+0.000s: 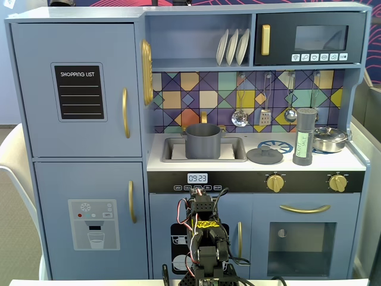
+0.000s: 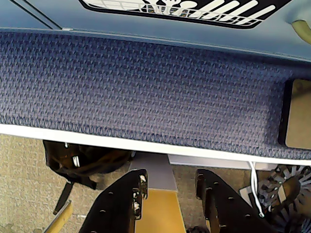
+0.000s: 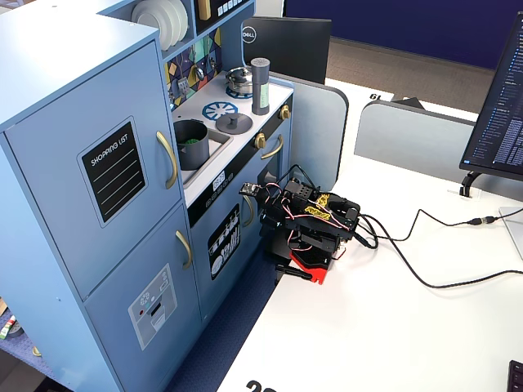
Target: Put salt in the gray recipient
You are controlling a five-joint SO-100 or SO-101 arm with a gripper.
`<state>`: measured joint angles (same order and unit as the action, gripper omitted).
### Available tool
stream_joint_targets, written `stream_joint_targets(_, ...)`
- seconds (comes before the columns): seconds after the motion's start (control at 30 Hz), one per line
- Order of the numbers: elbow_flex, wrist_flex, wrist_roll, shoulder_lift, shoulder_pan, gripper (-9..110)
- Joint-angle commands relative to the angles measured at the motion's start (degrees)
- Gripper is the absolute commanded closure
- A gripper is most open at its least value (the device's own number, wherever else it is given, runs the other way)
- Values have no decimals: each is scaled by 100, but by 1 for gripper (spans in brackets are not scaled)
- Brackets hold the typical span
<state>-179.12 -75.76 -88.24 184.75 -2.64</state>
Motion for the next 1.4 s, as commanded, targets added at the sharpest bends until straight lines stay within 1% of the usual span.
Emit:
stream_joint_targets(0.0, 53, -26, -9, -26, -97, 101)
stream_joint_targets(0.33, 53, -35, -132, -26, -220, 101)
stream_joint_targets(0.4, 141, 105, -264, -26, -431, 101)
stream_joint_targets(0.47, 501, 202, -545, -114, -747, 101)
stream_joint_targets(0.53, 1090, 211, -914, -475, -1125, 101)
stream_joint_targets(0.57, 1459, 176, -940, -703, -1292, 101)
stream_joint_targets(0.67, 2584, 114, -545, -1274, -1819, 101)
stream_joint_targets(0.77, 3445, 325, -431, -1494, -2514, 101)
stream_joint_targets(0.83, 3779, 782, -123, -1547, -3032, 101)
stream_joint_targets(0.93, 4087, 1723, -193, -1670, -3674, 101)
stream_joint_targets(1.03, 4228, 2813, -527, -1846, -4236, 101)
stream_joint_targets(1.2, 4351, 4693, -642, -2487, -4896, 101)
stream_joint_targets(1.23, 4377, 5054, -589, -2619, -4975, 99)
stream_joint_targets(1.27, 4395, 5423, -457, -2751, -5036, 92)
stream_joint_targets(1.3, 4421, 5774, -272, -2865, -5080, 82)
stream_joint_targets(1.37, 4438, 6319, -123, -3032, -5106, 70)
